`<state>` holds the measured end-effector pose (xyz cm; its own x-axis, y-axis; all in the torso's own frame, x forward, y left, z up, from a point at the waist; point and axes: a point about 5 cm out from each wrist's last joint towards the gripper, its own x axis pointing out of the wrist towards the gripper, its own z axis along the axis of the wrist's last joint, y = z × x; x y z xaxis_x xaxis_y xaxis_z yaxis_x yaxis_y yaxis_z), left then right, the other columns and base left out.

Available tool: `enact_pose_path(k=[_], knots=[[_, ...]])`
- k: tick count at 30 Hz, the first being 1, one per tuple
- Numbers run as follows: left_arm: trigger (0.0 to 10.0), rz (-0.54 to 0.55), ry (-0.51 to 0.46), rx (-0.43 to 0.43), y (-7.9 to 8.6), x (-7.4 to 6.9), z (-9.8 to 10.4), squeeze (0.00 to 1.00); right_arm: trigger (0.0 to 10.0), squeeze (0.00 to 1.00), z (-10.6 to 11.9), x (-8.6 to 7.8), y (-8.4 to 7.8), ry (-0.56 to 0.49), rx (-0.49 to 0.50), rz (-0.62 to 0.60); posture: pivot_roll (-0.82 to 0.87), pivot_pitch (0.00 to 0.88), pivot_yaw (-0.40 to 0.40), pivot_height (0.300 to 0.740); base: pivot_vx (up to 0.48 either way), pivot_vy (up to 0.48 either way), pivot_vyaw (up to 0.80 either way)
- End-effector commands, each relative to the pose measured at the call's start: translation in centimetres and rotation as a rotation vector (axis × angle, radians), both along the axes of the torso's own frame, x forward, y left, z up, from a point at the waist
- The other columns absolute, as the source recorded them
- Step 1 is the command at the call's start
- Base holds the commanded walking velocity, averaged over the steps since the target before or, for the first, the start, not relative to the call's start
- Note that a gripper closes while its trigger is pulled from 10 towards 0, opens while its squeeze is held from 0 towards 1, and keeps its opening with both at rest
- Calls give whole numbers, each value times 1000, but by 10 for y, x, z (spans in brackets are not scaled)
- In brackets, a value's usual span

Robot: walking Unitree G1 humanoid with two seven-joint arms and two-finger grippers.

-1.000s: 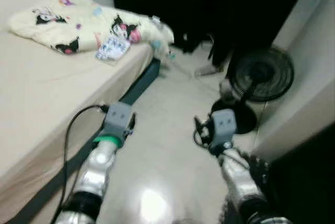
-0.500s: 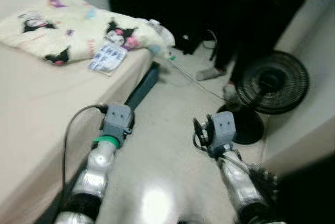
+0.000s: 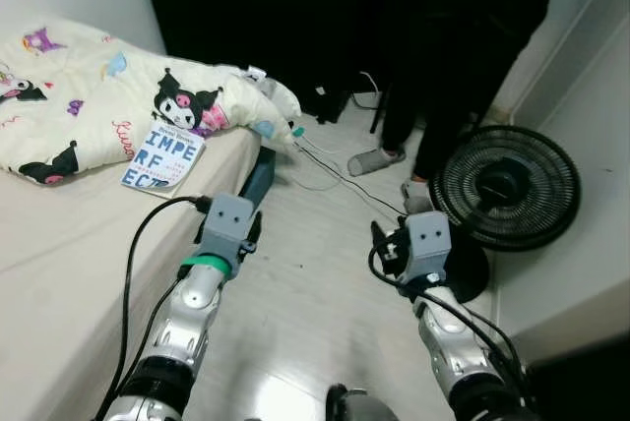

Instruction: Clean up the room

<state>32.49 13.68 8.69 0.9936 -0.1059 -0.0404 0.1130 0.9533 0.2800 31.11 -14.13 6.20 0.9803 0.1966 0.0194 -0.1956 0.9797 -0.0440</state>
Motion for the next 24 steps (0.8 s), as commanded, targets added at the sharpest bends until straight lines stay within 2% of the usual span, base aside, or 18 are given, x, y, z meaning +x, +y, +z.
enact_pose_path(k=[1, 8, 15, 24], knots=[[10000, 16, 29, 12, 7, -4, -8, 0, 10000, 0, 0, -1, 3, -4, 7, 1, 24, 87, 25, 740, 465, 0, 0], [10000, 17, 30, 17, 8, -4, -8, 0, 10000, 0, 0, -1, 4, -1, -28, 10, 23, 90, 26, 740, 462, 0, 0], [10000, 15, 31, 19, 8, -3, -8, 0, 10000, 0, -1, -2, 4, 0, -16, 11, 19, 92, 30, 740, 464, 0, 457], [10000, 8, 26, 18, 6, -2, -6, 0, 10000, 0, -1, -2, 3, 2, 3, 0, 21, 91, 33, 740, 462, 0, 0]])
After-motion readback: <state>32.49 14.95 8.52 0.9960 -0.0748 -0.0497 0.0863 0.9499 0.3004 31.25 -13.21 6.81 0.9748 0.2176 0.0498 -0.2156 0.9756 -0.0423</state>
